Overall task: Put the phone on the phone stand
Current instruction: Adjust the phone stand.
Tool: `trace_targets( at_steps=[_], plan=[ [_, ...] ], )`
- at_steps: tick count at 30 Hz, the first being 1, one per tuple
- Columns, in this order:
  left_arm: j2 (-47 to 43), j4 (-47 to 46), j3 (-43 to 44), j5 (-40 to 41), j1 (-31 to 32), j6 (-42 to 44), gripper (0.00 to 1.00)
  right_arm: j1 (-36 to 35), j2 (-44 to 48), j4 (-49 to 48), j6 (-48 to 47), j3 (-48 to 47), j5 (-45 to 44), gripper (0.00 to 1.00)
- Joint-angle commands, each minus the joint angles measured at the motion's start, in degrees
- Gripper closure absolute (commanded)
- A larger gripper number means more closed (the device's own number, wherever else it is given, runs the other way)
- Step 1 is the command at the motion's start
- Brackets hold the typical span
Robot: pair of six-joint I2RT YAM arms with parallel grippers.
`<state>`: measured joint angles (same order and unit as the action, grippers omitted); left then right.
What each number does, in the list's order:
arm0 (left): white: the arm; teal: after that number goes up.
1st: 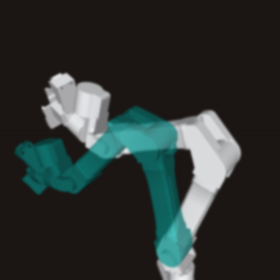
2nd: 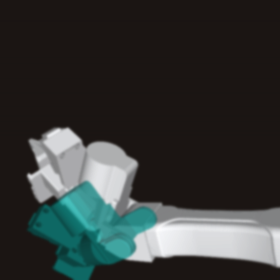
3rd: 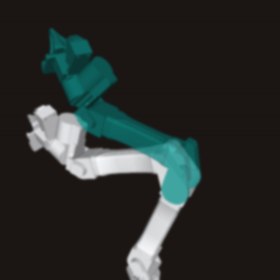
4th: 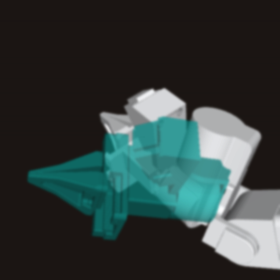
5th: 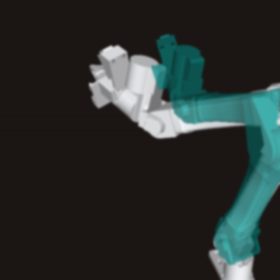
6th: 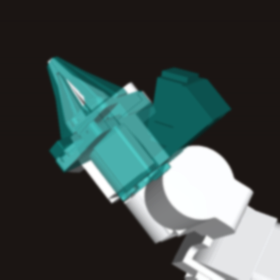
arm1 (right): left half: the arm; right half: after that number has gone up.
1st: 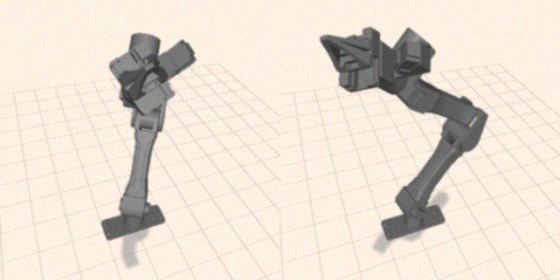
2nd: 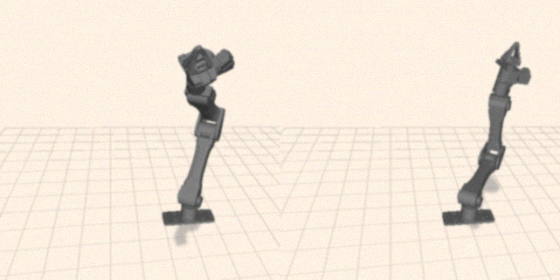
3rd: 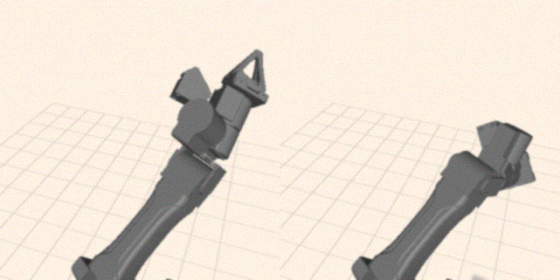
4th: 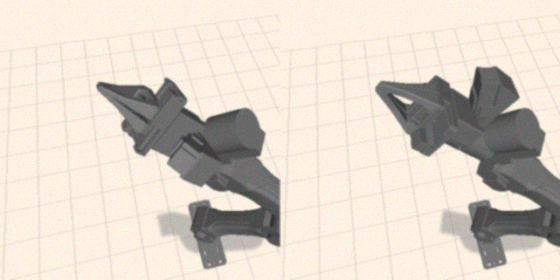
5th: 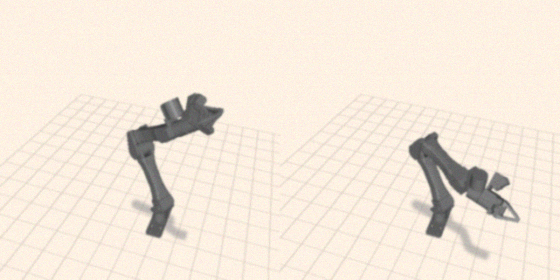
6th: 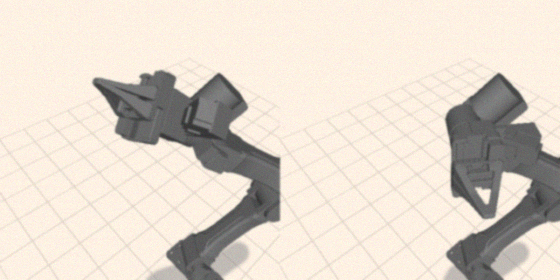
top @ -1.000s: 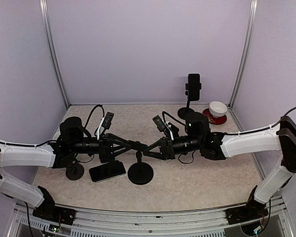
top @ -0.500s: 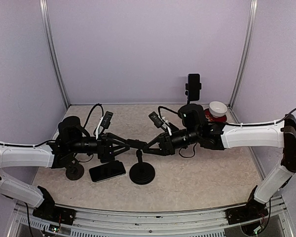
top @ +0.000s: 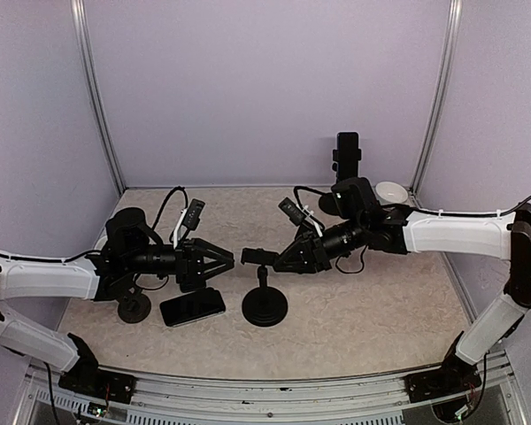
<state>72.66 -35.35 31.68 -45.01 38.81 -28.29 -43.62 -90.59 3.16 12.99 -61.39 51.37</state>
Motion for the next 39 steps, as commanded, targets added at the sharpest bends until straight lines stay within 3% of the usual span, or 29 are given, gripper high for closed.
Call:
trace_targets(
  at_steps=[1, 6, 12, 25, 39],
  plan=[
    [2.10, -1.45, 3.28, -1.63, 0.28, -0.42, 0.42, 0.38, 0.38, 2.66, -2.81, -3.18, 3.11, 0.81],
    [6.12, -0.16, 6.80, -3.88, 0.90, 0.68, 0.44, 0.37, 0.25, 3.51, -3.18, -3.66, 3.08, 0.81],
    [9.18, -0.38, 8.77, -5.23, 1.31, 1.15, 0.54, 0.44, 0.55, 4.22, -3.46, -3.65, 2.64, 0.81],
    [14.00, -6.22, 8.64, -7.51, 1.94, 0.69, 1.00, 0.64, 0.41, 6.71, -4.74, -3.65, 1.62, 0.81],
    [22.29, -19.02, 6.11, -8.28, 4.90, -2.44, 1.00, 0.83, 1.72, 14.02, -7.26, -4.43, -6.37, 0.83]
  ],
)
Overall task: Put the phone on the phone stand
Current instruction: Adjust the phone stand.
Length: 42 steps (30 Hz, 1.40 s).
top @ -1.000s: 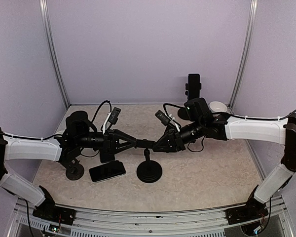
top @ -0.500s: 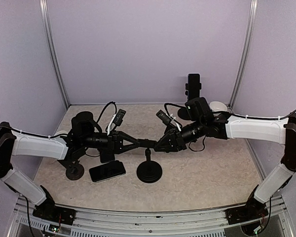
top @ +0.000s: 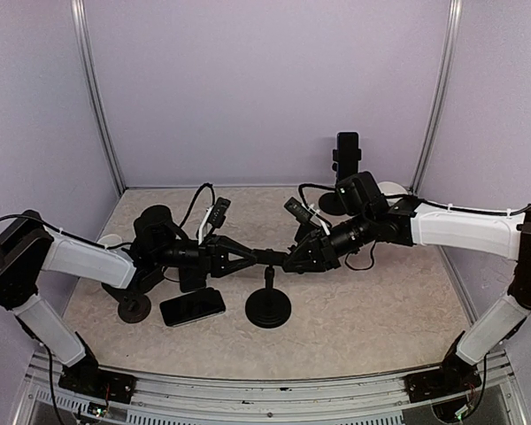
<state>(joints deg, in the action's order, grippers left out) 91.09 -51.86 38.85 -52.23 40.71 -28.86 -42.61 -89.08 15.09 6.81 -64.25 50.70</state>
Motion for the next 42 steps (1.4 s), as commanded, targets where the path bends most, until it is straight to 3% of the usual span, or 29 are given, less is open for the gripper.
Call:
trace_targets(
  at_steps=[1, 15, 19, 23, 30, 34, 36, 37, 42],
  plan=[
    [4.40, -3.22, -1.13, -1.10, 3.21, -2.18, 1.00, -0.12, 0.41, 2.13, -1.15, -1.46, -5.77, 0.83],
    [6.86, -5.31, -1.41, 0.38, 3.68, -3.15, 1.00, -0.17, 1.92, 5.06, -2.32, -1.44, -8.94, 0.84],
    [5.76, -5.44, -1.54, 0.54, 3.46, -3.72, 0.92, -0.34, 1.96, 3.40, -1.72, -0.72, -6.74, 0.79],
    [2.88, -4.90, -2.21, 1.16, 3.04, -4.09, 0.78, -1.37, 2.32, 0.84, -0.42, -0.06, -3.60, 0.70],
    [-3.78, -0.89, -3.79, 3.41, 2.53, -2.83, 0.40, -2.54, 4.12, -0.64, 0.74, -0.16, -2.74, 0.45],
    [-9.28, 3.38, -5.12, 6.29, 2.21, -1.15, 0.14, -2.56, 7.03, 1.47, -0.40, -0.10, -6.48, 0.27],
    [-12.96, 6.34, -5.95, 9.20, 2.05, -0.62, 0.03, -2.56, 8.83, 2.75, -1.30, 0.05, -9.38, 0.11],
    [-15.00, 9.54, -6.12, 10.80, 2.09, -0.26, 0.02, -2.57, 9.77, 3.15, -1.71, 0.36, -11.11, 0.01],
    [-26.22, 25.19, -6.60, 22.53, 3.42, 2.88, 0.01, -2.40, 14.32, 3.49, -2.93, 4.00, -21.37, 0.00]
  ],
)
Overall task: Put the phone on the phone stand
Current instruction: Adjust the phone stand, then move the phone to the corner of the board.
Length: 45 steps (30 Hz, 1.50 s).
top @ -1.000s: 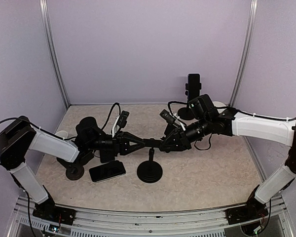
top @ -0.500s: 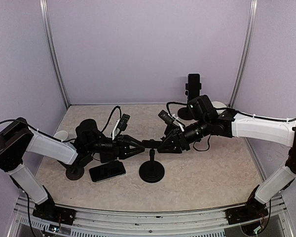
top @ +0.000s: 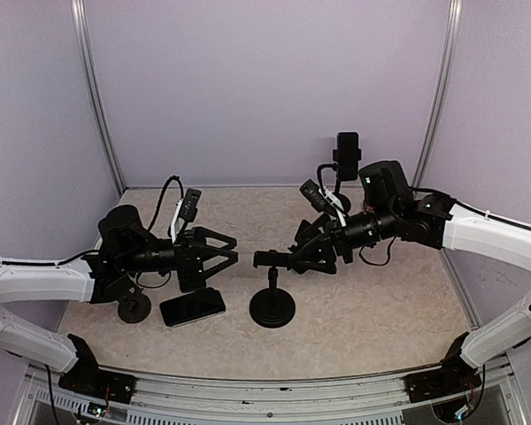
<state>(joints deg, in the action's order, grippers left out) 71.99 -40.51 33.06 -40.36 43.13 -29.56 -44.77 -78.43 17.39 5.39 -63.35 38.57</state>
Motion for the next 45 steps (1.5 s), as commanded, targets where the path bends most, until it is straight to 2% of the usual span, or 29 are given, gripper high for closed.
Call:
trace_targets(
  at_steps=[1, 6, 11, 16, 21, 27, 32, 40, 45],
  plan=[
    [-9.11, 17.36, -0.78, 13.36, 1.51, 4.32, 0.01, -0.07, 4.41, 0.78, -1.55, 4.17, -10.26, 0.00],
    [-17.01, 32.20, -0.40, 23.77, 3.79, 7.24, 0.01, 0.39, 6.97, -2.24, -1.08, 9.28, -12.58, 0.00],
    [-21.25, 41.50, -0.98, 29.75, 4.32, 9.92, 0.01, 0.59, 8.26, -3.91, -1.43, 12.81, -13.61, 0.00],
    [-20.76, 47.25, -1.04, 35.56, 4.45, 10.58, 0.01, 0.65, 9.47, -5.25, -1.60, 15.02, -14.84, 0.00],
    [-16.04, 51.29, -0.01, 42.43, 5.47, 9.99, 0.01, 0.70, 11.04, -6.89, -1.31, 17.25, -16.09, 0.00],
    [-8.79, 54.69, 2.06, 49.72, 5.78, 10.41, 0.01, 0.72, 12.27, -8.13, 0.00, 19.28, -17.10, 0.00],
    [-5.09, 52.39, 0.09, 49.41, 3.62, 7.85, 0.01, 0.67, 14.52, -8.71, 0.78, 20.93, -17.98, 0.00],
    [-4.36, 47.76, -4.10, 49.80, -0.54, 3.21, 0.01, 0.66, 15.58, -9.61, 1.75, 21.86, -18.64, 0.00],
    [-5.65, 49.07, -4.37, 51.31, 0.46, -2.72, 0.01, 0.66, 15.14, -9.24, 1.82, 22.01, -18.91, 0.00]
  ],
)
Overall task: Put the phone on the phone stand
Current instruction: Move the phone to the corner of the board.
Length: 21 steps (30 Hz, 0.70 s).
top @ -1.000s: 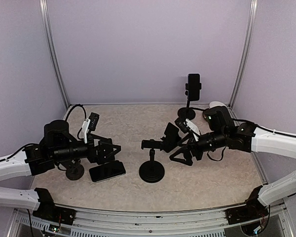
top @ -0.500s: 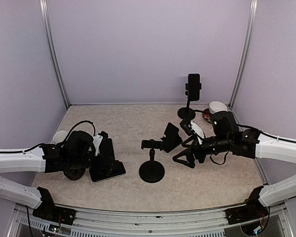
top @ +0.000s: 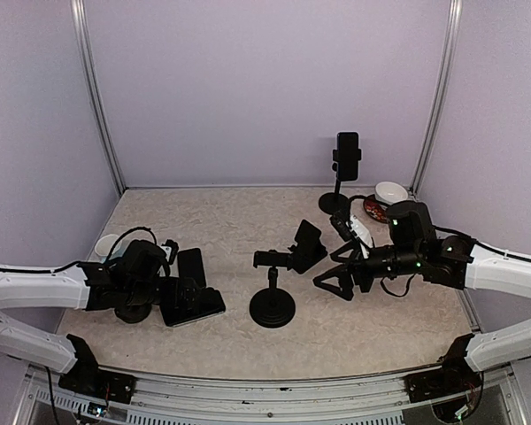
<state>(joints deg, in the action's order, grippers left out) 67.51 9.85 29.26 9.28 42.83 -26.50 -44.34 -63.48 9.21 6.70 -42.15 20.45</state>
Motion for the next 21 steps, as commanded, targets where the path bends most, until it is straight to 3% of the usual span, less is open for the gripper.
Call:
trace_targets(
  at_steps=[1, 2, 9, 21],
  plan=[
    [-2.05, -0.86, -0.80, 2.57, 1.29, -9.11, 0.01, 0.23, 0.28, -1.05, 0.58, 0.92, -0.86, 0.00],
    [-4.68, 0.84, -1.10, 4.52, 3.41, -16.24, 0.01, 0.24, 0.33, -1.27, 0.68, 1.01, -0.81, 0.00],
    [-8.74, 5.86, -1.24, 13.94, 10.43, -28.54, 0.01, 0.22, 0.48, -1.71, 0.86, 1.32, -0.73, 0.00],
    [9.40, 7.66, 6.14, 23.63, 10.12, -21.69, 0.01, 0.26, 0.18, -1.53, 0.86, 1.36, -0.33, 0.00]
  ],
)
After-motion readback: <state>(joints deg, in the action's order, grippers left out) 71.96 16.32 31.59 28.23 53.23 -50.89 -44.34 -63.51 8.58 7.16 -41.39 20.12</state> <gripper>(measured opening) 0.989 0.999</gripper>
